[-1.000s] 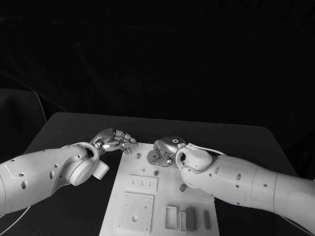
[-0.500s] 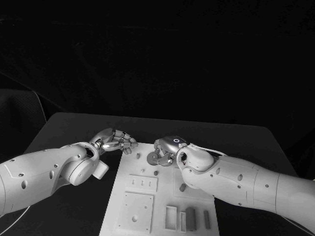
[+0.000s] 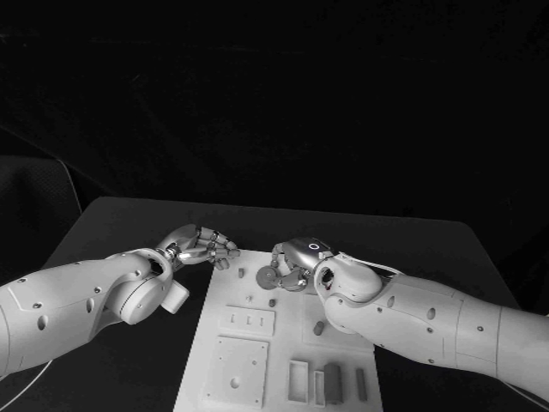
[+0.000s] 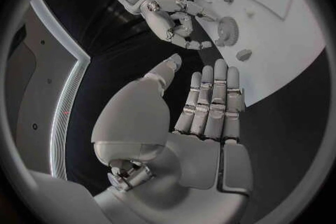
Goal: Assemble the parts on the task board
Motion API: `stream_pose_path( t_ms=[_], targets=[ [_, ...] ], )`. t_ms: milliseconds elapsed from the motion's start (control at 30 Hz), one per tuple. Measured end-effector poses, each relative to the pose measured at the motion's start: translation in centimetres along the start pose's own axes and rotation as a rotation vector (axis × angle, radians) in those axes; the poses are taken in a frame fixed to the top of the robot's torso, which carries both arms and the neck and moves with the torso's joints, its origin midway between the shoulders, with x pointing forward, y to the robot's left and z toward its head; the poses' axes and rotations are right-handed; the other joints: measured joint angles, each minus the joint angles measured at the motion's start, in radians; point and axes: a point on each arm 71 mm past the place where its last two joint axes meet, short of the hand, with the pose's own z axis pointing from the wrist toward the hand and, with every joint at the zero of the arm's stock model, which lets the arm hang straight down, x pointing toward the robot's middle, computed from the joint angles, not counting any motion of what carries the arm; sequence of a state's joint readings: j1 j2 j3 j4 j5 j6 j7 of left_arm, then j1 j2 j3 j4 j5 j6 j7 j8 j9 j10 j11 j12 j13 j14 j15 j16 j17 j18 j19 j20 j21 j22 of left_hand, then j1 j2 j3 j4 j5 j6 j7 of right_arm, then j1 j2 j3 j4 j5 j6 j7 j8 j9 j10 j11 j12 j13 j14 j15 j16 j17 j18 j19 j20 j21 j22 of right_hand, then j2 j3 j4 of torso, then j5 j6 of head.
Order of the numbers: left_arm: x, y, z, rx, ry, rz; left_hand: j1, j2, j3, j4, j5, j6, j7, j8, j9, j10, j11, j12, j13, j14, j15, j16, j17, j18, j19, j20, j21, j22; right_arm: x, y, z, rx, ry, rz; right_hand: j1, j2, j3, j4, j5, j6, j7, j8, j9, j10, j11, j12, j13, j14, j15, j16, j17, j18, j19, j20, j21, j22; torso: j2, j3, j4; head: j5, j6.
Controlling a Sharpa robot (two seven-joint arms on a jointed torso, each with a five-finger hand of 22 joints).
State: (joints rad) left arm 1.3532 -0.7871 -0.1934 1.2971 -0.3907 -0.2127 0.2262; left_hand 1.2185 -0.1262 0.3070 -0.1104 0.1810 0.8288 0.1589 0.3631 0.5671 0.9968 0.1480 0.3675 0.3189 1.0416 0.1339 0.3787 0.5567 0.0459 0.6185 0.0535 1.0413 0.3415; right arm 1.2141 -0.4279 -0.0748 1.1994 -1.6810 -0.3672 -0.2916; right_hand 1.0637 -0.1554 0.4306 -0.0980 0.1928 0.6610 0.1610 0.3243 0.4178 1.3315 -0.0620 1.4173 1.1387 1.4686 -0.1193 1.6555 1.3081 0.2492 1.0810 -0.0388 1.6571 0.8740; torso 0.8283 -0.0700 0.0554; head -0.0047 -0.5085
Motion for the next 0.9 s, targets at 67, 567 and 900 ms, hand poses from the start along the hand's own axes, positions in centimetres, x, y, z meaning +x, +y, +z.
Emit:
stream_pose_path(
  t_ms=[67, 567, 900],
  targets=[
    [-0.1, 0.0, 0.0, -0.001, -0.002, 0.000, 0.000, 0.000, 0.000, 0.000, 0.000, 0.000, 0.000, 0.000, 0.000, 0.000, 0.000, 0.000, 0.000, 0.000, 0.000, 0.000, 0.000, 0.000, 0.000, 0.000, 0.000, 0.000, -0.3, -0.4, -0.3, 0.004, -0.006, 0.016, 0.000, 0.000, 0.003, 0.003, 0.000, 0.002, -0.002, 0.003, 0.002, 0.000, 0.000, 0.000, -0.001, 0.000, 0.000, 0.000, 0.000, 0.000, 0.000, 0.000, 0.000, 0.000, 0.000, 0.0000, -0.0005, 0.001, 0.001],
    [-1.3, 0.5, -0.3, -0.009, -0.036, 0.009, 0.000, 0.000, 0.000, 0.000, 0.000, 0.000, 0.000, 0.000, 0.000, 0.000, 0.000, 0.000, 0.000, 0.000, 0.000, 0.000, 0.001, 0.000, 0.000, 0.000, 0.000, 0.000, -3.5, -4.6, -3.2, 0.053, -0.035, 0.227, 0.018, 0.018, 0.008, 0.000, 0.000, 0.096, -0.024, 0.053, 0.029, -0.002, -0.002, 0.000, -0.001, 0.000, 0.000, 0.000, 0.000, 0.000, -0.002, -0.002, 0.000, 0.000, -0.003, 0.0069, -0.0074, 0.007, 0.015],
    [-1.0, 1.1, -0.4, -0.019, -0.037, 0.007, 0.004, 0.004, 0.000, 0.000, 0.000, 0.000, 0.000, 0.000, 0.000, 0.003, 0.003, 0.000, 0.000, 0.000, 0.000, 0.000, 0.002, 0.000, 0.004, -0.004, 0.000, 0.000, -4.3, -8.5, -5.1, 0.123, -0.029, 0.363, 0.023, 0.023, 0.009, -0.006, 0.000, 0.123, -0.032, 0.065, 0.035, -0.018, 0.000, -0.012, -0.007, 0.000, 0.000, 0.000, 0.000, 0.000, -0.008, -0.004, 0.000, -0.002, -0.011, 0.0236, -0.0229, 0.011, 0.025]
  ],
)
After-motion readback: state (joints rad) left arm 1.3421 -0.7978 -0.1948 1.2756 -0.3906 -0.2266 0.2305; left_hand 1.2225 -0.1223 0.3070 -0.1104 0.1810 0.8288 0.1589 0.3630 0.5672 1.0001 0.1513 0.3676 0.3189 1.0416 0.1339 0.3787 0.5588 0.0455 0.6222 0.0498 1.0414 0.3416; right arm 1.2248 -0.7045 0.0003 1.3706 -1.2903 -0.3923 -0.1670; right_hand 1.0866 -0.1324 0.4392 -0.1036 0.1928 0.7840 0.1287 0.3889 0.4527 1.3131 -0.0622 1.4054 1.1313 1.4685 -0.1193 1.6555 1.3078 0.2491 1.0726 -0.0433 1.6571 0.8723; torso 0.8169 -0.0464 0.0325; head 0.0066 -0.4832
